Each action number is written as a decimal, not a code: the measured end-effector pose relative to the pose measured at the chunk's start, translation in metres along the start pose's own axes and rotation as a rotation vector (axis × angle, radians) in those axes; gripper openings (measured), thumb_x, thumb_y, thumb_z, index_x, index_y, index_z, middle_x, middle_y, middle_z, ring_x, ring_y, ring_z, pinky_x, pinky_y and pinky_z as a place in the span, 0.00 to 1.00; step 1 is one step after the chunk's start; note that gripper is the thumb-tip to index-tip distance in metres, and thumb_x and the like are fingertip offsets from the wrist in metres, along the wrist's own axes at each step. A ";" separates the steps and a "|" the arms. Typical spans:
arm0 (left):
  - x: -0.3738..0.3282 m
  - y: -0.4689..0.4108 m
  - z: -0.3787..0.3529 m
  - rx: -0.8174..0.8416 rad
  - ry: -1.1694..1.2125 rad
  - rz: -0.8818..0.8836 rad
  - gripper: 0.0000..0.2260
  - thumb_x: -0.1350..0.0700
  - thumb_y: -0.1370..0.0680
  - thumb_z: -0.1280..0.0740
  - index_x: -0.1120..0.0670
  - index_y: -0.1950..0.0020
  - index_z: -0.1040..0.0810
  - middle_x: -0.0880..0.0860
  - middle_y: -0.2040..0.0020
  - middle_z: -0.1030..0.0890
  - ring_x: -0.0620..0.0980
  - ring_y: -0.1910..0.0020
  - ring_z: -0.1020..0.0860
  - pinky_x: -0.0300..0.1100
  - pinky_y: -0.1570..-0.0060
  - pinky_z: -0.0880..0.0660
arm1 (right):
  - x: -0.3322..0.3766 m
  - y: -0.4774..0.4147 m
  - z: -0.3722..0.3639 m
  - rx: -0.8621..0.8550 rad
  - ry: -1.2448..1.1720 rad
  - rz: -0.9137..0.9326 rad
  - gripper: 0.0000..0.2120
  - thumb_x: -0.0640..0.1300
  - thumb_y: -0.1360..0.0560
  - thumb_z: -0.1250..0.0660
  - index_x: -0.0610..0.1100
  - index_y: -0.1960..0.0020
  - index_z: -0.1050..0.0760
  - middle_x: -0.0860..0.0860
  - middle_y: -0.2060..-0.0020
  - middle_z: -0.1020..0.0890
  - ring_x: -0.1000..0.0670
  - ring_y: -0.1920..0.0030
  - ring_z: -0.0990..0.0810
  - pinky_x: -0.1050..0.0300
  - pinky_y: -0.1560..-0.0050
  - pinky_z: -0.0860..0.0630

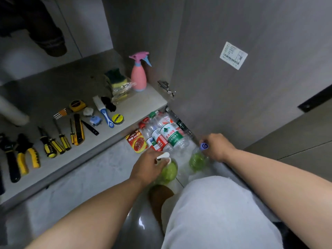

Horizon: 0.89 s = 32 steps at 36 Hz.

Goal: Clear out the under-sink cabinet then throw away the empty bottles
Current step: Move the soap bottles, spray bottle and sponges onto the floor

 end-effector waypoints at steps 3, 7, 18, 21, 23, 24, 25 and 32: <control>-0.017 -0.008 -0.023 0.037 0.016 -0.012 0.15 0.47 0.22 0.29 0.48 0.36 0.18 0.48 0.40 0.19 0.49 0.43 0.20 0.46 0.41 0.22 | -0.011 -0.007 -0.004 -0.061 -0.031 -0.063 0.06 0.41 0.28 0.33 0.45 0.51 0.20 0.41 0.51 0.17 0.40 0.48 0.18 0.55 0.54 0.26; -0.031 -0.020 -0.053 0.102 0.064 -0.025 0.11 0.57 0.20 0.31 0.50 0.38 0.17 0.50 0.43 0.15 0.49 0.45 0.18 0.41 0.42 0.22 | -0.020 -0.015 -0.011 -0.120 -0.088 -0.113 0.07 0.39 0.27 0.36 0.41 0.51 0.21 0.38 0.50 0.17 0.37 0.49 0.19 0.54 0.55 0.27; -0.021 -0.031 -0.092 0.144 0.080 0.187 0.09 0.61 0.19 0.34 0.56 0.40 0.19 0.55 0.42 0.16 0.54 0.42 0.19 0.38 0.44 0.26 | -0.037 0.006 -0.075 0.031 -0.325 -0.294 0.20 0.40 0.28 0.33 0.44 0.36 0.29 0.41 0.43 0.19 0.40 0.43 0.20 0.52 0.45 0.23; -0.015 -0.032 -0.092 0.179 0.087 0.251 0.08 0.62 0.21 0.31 0.52 0.44 0.22 0.54 0.42 0.17 0.50 0.47 0.22 0.36 0.48 0.31 | -0.032 0.020 -0.131 0.348 -0.585 -0.355 0.31 0.41 0.28 0.27 0.48 0.29 0.36 0.45 0.50 0.22 0.43 0.55 0.17 0.45 0.49 0.18; -0.010 -0.032 -0.093 0.227 0.107 0.280 0.11 0.62 0.22 0.31 0.51 0.43 0.24 0.53 0.41 0.19 0.48 0.47 0.24 0.36 0.47 0.30 | -0.027 0.022 -0.156 0.423 -0.703 -0.379 0.41 0.44 0.31 0.22 0.52 0.25 0.41 0.48 0.48 0.25 0.45 0.55 0.17 0.46 0.51 0.17; -0.008 -0.031 -0.093 0.248 0.116 0.290 0.12 0.62 0.22 0.30 0.51 0.40 0.25 0.53 0.40 0.19 0.48 0.46 0.24 0.37 0.46 0.29 | -0.024 0.020 -0.164 0.405 -0.695 -0.366 0.44 0.46 0.32 0.21 0.54 0.24 0.42 0.47 0.43 0.26 0.44 0.50 0.17 0.46 0.49 0.17; -0.005 -0.030 -0.092 0.265 0.118 0.299 0.15 0.62 0.22 0.31 0.52 0.37 0.26 0.52 0.40 0.20 0.49 0.45 0.23 0.38 0.45 0.27 | -0.021 0.015 -0.169 0.360 -0.674 -0.348 0.46 0.49 0.34 0.20 0.54 0.23 0.42 0.46 0.38 0.27 0.43 0.44 0.19 0.46 0.46 0.18; 0.009 -0.028 -0.060 0.355 -0.010 0.252 0.16 0.59 0.20 0.34 0.49 0.32 0.29 0.52 0.43 0.20 0.50 0.47 0.21 0.40 0.51 0.26 | 0.000 -0.011 -0.188 0.060 -0.680 -0.328 0.40 0.57 0.35 0.21 0.54 0.28 0.36 0.42 0.40 0.24 0.40 0.39 0.23 0.55 0.44 0.27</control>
Point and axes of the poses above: each hand's wrist, its own y-axis away from the middle knuckle, its own z-axis out of the back of the hand, x = y × z, the point moved 7 cm from there along -y, towards the middle knuckle
